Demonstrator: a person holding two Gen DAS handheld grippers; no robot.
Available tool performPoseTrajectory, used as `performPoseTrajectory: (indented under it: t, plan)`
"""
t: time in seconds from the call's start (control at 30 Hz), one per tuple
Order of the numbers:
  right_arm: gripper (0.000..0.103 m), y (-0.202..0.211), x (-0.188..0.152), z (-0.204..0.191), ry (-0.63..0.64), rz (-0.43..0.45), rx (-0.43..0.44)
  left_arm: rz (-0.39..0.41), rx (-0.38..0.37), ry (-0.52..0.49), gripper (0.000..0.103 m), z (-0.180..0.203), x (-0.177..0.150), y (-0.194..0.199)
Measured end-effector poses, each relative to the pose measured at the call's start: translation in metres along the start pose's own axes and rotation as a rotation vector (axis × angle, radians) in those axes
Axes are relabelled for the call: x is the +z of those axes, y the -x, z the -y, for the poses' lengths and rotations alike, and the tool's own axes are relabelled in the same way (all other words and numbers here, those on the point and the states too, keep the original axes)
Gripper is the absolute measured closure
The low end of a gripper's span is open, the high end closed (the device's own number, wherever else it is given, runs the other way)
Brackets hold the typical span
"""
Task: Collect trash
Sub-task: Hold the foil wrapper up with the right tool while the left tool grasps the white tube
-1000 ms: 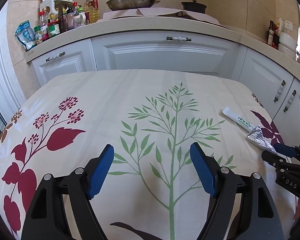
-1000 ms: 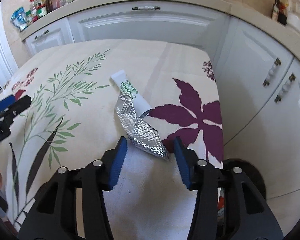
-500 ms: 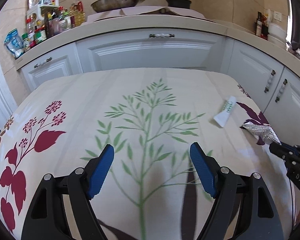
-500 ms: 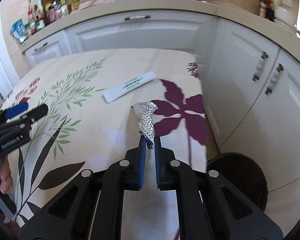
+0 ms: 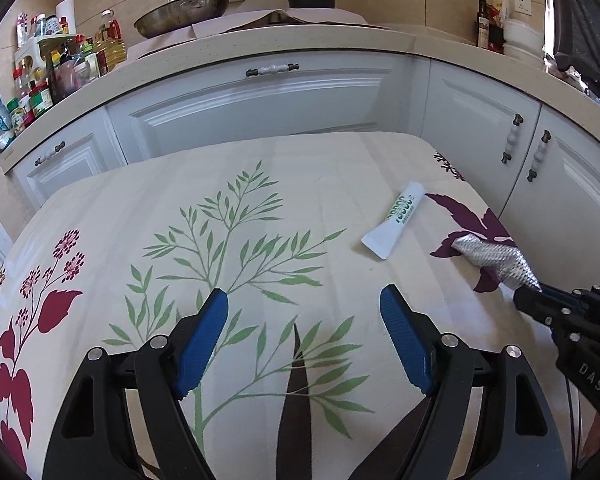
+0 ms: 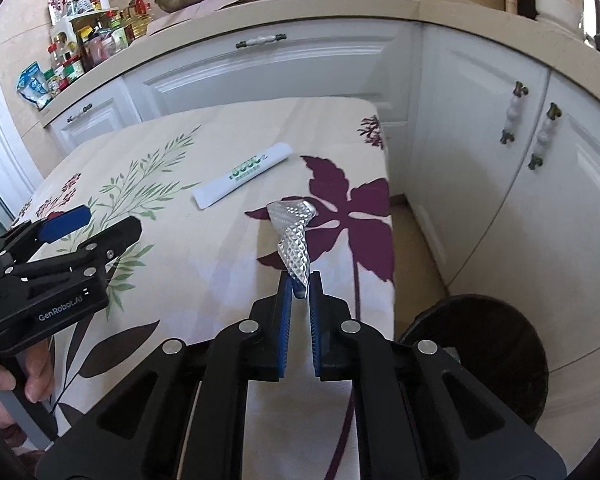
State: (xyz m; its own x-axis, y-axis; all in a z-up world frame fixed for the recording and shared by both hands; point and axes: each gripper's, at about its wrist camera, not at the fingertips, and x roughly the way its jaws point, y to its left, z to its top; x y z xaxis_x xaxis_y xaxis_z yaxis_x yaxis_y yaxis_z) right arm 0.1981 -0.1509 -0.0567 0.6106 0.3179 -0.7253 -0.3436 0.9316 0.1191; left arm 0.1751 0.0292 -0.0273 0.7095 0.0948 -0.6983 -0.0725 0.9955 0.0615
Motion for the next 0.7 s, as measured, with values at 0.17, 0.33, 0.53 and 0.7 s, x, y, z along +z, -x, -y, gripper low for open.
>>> performPoseTrajectory:
  t: [0.17,0.33,0.53,0.7]
  plan:
    - [0.072,-0.003,0.005,-0.001,-0.004,0.007,-0.013,-0.002,0.002,0.016,0.027,-0.006,-0.002,0.003]
    - [0.07,-0.011,0.01,-0.007,0.012,-0.008,-0.015,-0.005,0.012,0.035,0.027,-0.016,-0.004,0.003]
    - [0.074,-0.023,0.014,-0.016,0.041,-0.044,-0.025,-0.006,0.016,0.056,0.027,-0.027,-0.005,0.004]
    - [0.075,-0.021,0.013,-0.017,0.037,-0.04,-0.039,0.0,0.004,0.059,0.027,-0.026,-0.005,0.005]
